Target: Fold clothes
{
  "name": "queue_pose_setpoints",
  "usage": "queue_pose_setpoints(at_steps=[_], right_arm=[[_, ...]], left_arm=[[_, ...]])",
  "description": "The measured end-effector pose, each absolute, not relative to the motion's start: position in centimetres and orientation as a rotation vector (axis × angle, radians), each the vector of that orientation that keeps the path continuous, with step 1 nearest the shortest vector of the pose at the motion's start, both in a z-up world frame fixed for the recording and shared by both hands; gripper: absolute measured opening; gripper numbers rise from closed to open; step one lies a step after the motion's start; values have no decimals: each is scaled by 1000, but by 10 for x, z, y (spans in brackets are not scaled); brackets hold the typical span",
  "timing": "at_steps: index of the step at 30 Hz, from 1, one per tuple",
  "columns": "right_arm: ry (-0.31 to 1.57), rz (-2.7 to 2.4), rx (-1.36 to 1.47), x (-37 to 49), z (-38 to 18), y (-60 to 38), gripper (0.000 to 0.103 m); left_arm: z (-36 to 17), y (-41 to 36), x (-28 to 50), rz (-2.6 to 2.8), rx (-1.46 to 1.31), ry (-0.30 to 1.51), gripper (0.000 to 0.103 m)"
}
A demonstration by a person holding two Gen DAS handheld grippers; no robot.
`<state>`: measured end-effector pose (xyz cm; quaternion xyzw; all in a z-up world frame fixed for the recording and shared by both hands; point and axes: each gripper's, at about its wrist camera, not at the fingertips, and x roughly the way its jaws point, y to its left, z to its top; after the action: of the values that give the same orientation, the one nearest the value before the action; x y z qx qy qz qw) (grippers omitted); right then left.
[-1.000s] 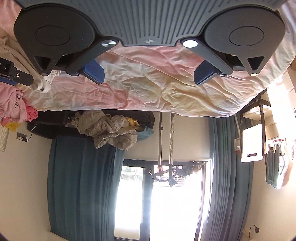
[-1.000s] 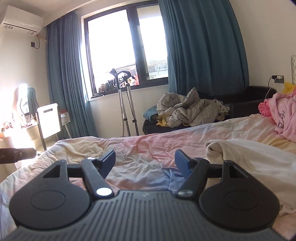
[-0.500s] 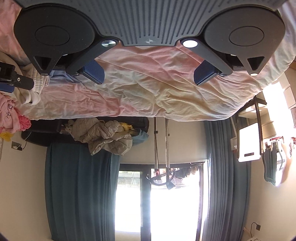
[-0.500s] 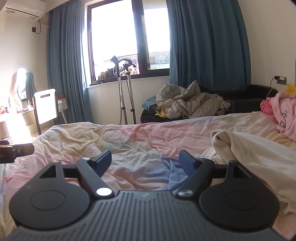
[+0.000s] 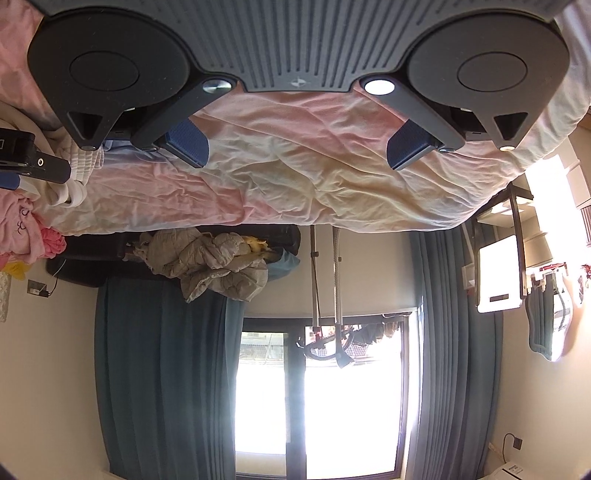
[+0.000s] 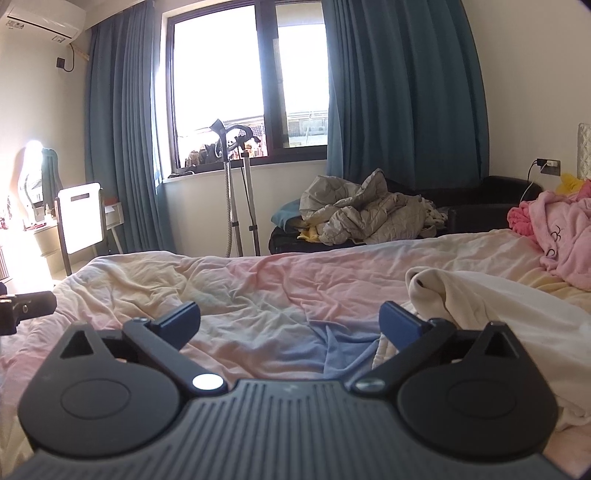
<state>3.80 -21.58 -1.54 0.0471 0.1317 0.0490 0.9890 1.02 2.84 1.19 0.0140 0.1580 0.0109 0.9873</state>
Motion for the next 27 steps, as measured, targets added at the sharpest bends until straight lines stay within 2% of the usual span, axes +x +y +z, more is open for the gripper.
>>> queue_pose_setpoints(at_steps=[27], right_arm=[[276,99,119,41,-19,-218,103]], left_arm=[[5,22,12,38,54,338,103]])
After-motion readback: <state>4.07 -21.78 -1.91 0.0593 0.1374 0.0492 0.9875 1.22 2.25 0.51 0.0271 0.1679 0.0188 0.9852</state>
